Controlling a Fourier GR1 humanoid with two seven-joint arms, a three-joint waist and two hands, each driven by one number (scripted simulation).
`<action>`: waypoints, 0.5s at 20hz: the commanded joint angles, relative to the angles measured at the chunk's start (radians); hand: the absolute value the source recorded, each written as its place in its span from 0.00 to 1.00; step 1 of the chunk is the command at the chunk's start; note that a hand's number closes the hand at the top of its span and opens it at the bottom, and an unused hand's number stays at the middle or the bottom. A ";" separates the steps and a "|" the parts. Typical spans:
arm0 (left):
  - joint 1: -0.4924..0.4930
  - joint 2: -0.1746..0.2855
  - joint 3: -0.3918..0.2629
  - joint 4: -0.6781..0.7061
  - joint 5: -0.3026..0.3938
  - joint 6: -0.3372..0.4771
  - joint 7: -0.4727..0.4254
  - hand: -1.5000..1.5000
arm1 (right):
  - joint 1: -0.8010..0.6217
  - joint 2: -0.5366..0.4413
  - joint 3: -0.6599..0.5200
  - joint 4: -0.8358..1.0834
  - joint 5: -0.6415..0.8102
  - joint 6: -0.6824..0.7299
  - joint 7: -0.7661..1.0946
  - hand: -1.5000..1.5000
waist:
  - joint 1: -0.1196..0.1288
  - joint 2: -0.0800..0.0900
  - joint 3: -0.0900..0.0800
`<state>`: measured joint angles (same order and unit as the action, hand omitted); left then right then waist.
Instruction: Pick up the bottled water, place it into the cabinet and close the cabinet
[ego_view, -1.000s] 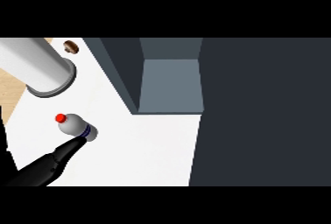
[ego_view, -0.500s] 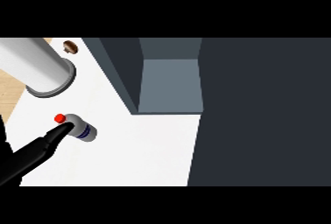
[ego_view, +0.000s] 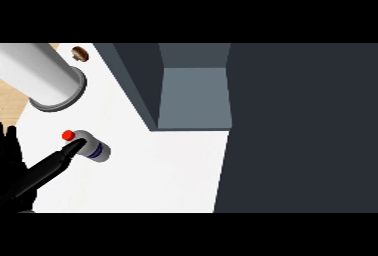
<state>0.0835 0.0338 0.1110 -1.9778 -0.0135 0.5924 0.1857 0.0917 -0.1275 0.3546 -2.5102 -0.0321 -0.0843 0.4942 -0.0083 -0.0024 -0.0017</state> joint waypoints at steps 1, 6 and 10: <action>-0.005 -0.032 -0.001 0.157 0.074 -0.017 -0.161 0.00 | -0.008 -0.009 -0.007 -0.153 -0.007 -0.008 0.075 0.00 | 0.001 0.002 0.000; -0.053 -0.001 0.120 0.336 0.169 -0.136 -0.271 0.00 | -0.016 0.005 0.062 -0.139 0.064 -0.036 0.074 0.00 | 0.000 0.001 0.000; -0.044 -0.033 0.099 0.473 0.205 -0.139 -0.427 0.00 | 0.046 -0.042 -0.017 -0.162 -0.040 0.020 0.033 0.00 | -0.003 0.002 0.001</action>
<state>0.0425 0.0199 0.2185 -1.6289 0.1484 0.4693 -0.1115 0.0821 -0.1433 0.3552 -2.5073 -0.0270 -0.0855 0.4847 -0.0104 -0.0012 -0.0012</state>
